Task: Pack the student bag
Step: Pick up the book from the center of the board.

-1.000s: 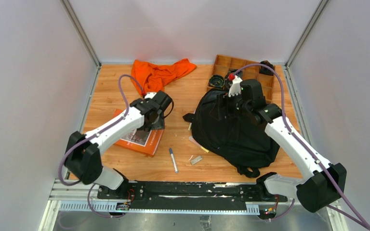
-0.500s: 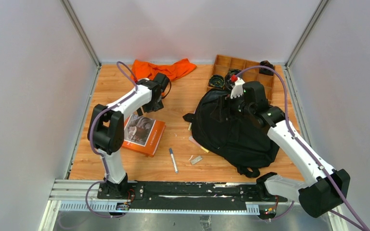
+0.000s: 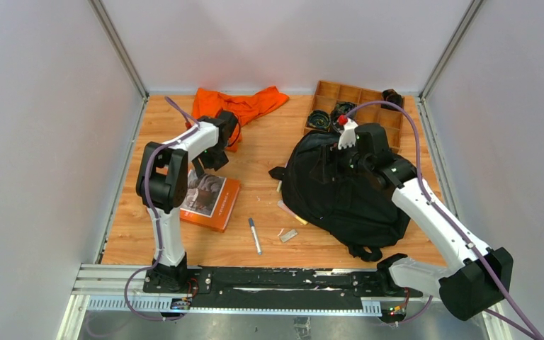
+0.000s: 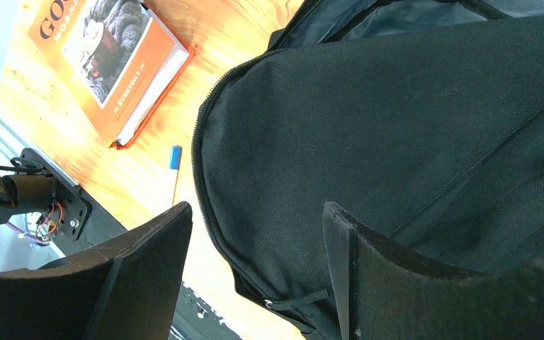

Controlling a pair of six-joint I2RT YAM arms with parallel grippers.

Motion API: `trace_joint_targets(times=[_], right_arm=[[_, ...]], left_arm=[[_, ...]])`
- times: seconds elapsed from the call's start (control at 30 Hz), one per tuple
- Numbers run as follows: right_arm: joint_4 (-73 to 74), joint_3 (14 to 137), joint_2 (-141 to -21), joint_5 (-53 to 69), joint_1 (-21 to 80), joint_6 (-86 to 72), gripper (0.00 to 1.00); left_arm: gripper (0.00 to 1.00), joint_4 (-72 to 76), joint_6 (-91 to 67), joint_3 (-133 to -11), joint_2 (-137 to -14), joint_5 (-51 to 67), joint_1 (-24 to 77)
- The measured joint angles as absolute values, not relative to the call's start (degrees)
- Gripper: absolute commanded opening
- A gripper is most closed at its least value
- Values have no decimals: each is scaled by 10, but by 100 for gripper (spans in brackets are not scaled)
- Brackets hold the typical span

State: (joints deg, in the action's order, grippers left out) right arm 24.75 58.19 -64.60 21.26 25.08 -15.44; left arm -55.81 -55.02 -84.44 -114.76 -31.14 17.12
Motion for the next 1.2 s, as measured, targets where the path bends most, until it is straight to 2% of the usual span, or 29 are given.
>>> trace_joint_targets(times=[0.1,0.2,0.5,0.77,0.97,1.2], right_arm=[[248,578,-647,215,251,-155,71],[248,577,-650,215,251,-156,71],[248,577,-672,216,251,-156,71],[248,577,-679,227,251,-156,70],[248,577,-682,230,251,-156,70],[248,577,-682,229,251,-156,70]], left_arm=[[49,-562,-546,-842,-1147,-312,171],[45,-566,-535,-833,-1145,-310,171],[50,-560,-500,-797,-1085,-279,214],[67,-562,-525,-710,-1025,-263,241],[71,-562,-495,-706,-1025,-245,269],[69,-563,-484,-701,-1005,-244,291]])
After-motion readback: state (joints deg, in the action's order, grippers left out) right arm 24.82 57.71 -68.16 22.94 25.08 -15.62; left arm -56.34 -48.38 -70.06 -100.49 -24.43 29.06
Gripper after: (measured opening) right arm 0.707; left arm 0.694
